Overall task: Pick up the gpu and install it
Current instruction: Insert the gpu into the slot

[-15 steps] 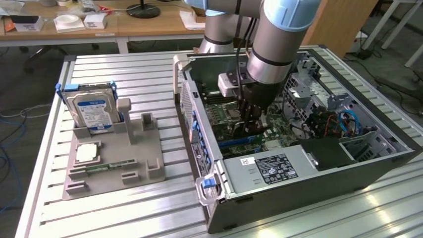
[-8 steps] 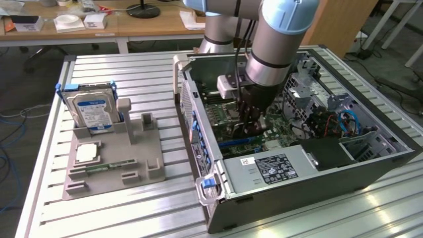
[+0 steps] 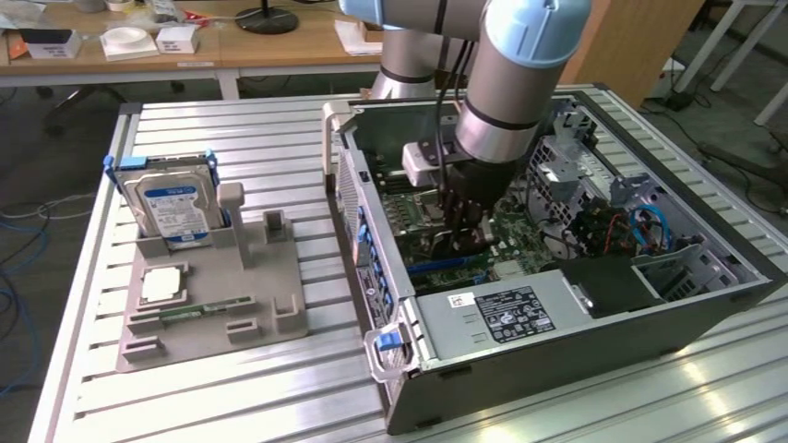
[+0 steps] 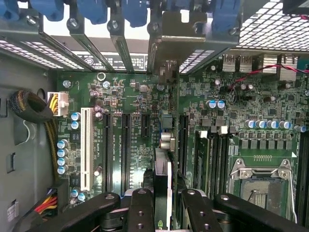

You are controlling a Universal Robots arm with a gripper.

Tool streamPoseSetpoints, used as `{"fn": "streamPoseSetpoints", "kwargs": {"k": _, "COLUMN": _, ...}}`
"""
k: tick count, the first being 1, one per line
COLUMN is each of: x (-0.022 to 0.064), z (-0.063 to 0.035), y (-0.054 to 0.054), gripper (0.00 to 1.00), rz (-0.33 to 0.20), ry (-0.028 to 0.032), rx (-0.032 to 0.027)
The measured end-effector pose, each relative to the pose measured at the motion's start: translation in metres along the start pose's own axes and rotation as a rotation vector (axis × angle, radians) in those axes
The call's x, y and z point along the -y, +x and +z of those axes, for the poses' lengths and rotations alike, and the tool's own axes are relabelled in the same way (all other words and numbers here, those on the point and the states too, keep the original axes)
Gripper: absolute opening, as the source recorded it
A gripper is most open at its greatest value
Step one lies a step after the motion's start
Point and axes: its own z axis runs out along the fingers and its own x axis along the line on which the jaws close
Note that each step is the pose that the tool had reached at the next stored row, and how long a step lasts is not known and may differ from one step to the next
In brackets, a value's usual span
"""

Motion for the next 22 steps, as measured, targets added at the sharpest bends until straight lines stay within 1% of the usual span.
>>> {"fn": "streamPoseSetpoints", "kwargs": {"k": 8, "x": -0.0005, "z": 0.0017, "y": 0.0000, "gripper": 0.27, "rz": 0.000, "ry": 0.0001, "rx": 0.0003}}
{"fn": "streamPoseSetpoints", "kwargs": {"k": 11, "x": -0.0007, "z": 0.0038, "y": 0.0002, "gripper": 0.27, "rz": 0.000, "ry": -0.0011, "rx": -0.0002}}
{"fn": "streamPoseSetpoints", "kwargs": {"k": 22, "x": -0.0015, "z": 0.0038, "y": 0.0002, "gripper": 0.27, "rz": 0.000, "ry": -0.0010, "rx": 0.0004}}
